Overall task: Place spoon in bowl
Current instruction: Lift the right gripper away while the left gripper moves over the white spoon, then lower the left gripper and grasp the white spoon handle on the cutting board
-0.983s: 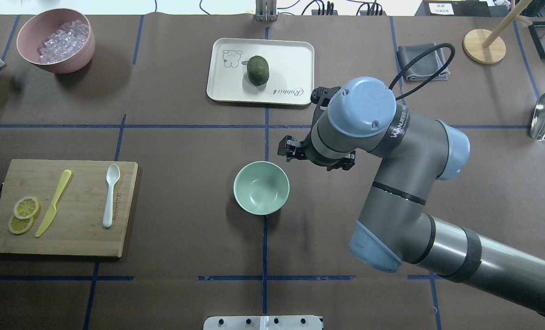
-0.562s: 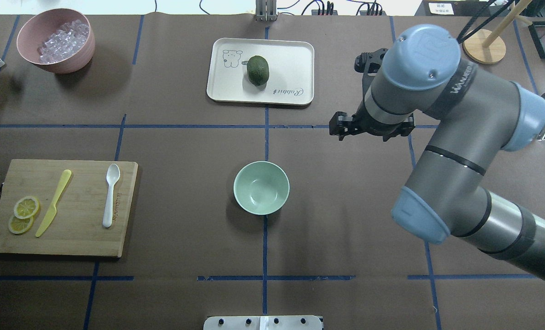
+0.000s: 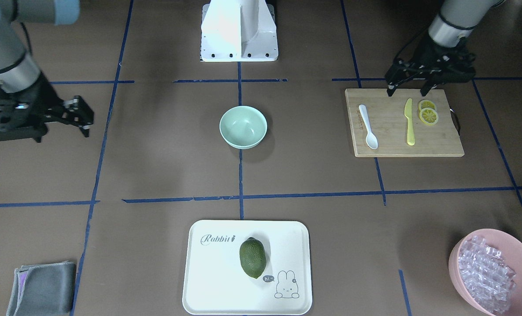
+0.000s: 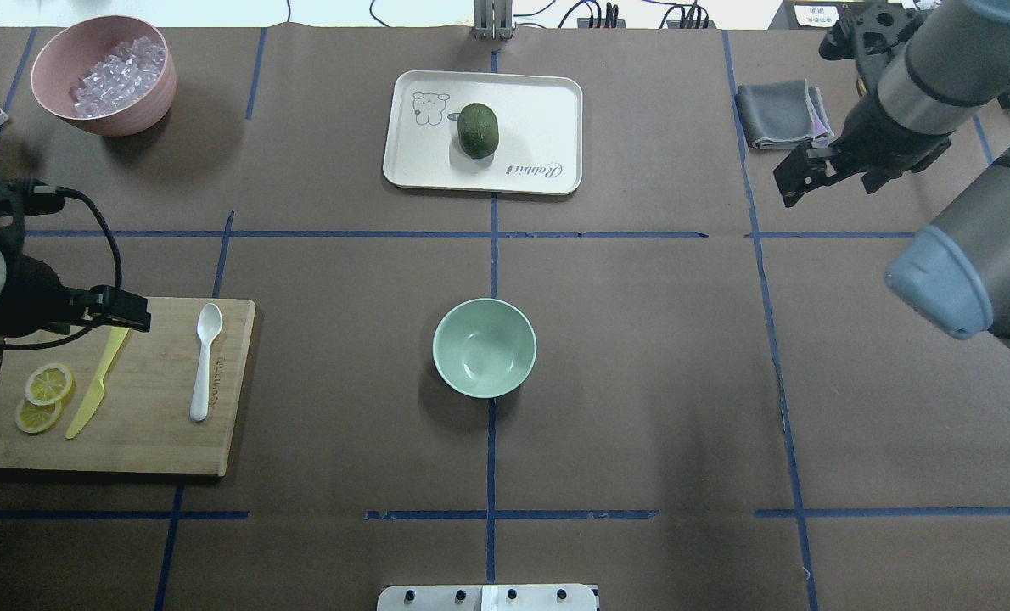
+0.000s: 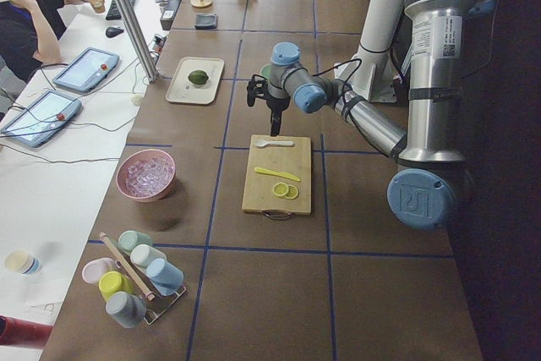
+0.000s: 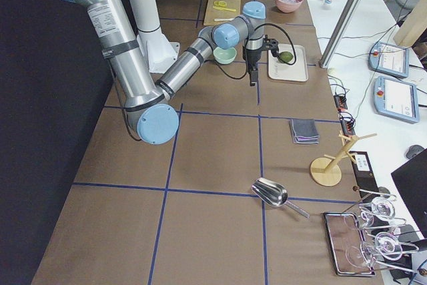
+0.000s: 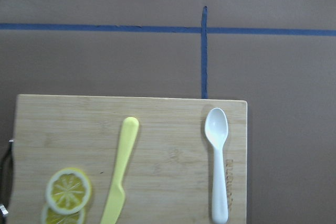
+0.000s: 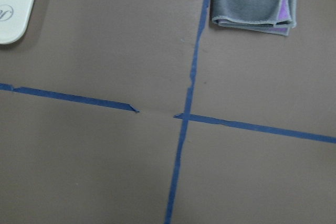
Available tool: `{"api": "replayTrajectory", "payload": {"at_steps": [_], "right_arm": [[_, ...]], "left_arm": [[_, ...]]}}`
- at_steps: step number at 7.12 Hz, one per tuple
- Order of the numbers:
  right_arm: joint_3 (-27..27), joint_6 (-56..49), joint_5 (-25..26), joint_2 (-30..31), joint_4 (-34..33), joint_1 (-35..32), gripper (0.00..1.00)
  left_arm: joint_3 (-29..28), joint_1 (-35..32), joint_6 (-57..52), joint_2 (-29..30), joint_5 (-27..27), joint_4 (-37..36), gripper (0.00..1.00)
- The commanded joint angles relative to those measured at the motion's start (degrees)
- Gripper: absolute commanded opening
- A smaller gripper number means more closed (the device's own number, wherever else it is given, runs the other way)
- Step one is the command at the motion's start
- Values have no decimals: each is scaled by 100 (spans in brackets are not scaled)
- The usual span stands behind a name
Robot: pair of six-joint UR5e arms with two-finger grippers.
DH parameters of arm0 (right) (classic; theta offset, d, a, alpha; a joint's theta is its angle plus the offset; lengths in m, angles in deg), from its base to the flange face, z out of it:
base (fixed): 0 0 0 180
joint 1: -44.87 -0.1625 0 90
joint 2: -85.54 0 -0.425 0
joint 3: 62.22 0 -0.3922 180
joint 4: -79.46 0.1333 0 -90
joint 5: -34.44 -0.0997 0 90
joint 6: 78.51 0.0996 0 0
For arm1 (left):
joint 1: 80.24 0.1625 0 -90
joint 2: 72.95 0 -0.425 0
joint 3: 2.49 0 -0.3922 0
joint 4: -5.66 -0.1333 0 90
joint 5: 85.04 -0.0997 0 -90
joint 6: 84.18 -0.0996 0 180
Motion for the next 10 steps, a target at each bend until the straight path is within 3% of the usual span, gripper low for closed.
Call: {"api": "replayTrajectory", "payload": {"at_steps": [1,3,6,10], "right_arm": [[34,-1303,-395,448,-19,-743,100],[78,-1975,-475,773,-11,-1131,100],[104,-2013,-660,863,7,-1229,100],[130,-2004,-660,863,7,-1256,100]], "left_arm": [[-720,718,592,255,-657,813,100],[-1249,825,585,503,-738,869,98],[-1584,844,550,652,-729,895,88],[-1603,844,558,653,-676,886,76]]}}
